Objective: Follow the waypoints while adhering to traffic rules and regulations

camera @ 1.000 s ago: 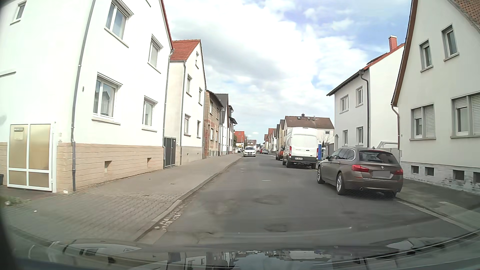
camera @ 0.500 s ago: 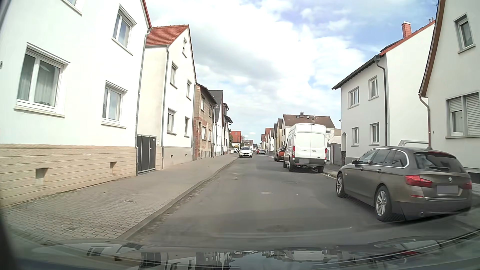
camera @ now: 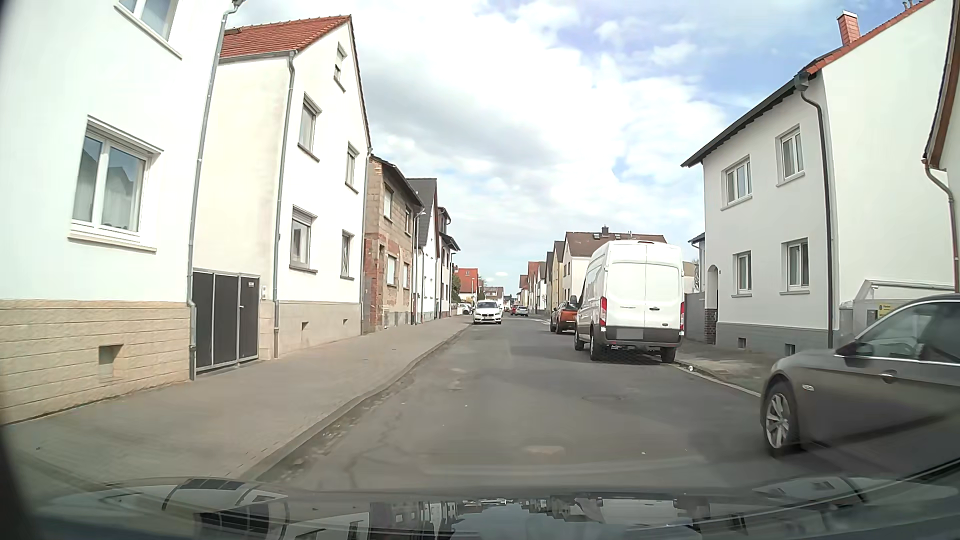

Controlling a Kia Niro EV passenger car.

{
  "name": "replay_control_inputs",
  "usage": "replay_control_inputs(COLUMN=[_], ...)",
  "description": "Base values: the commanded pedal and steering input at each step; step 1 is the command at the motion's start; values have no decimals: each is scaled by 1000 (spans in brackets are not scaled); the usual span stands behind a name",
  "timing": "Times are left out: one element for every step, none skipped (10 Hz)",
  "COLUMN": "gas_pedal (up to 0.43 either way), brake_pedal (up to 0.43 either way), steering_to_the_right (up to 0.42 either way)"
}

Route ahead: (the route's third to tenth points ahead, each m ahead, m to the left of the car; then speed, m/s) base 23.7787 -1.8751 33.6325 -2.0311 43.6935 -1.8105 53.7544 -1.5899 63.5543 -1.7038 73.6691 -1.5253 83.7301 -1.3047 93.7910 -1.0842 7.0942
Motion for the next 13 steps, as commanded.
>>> replay_control_inputs(gas_pedal=[150,150,150,150,138,138,138,138,138,138,138,138,138], brake_pedal=[0,0,0,0,0,0,0,0,0,0,0,0,0], steering_to_the_right=[-3,-4,-4,-4,-3,-2,-1,-1,-1,-2,-2,-5,-6])
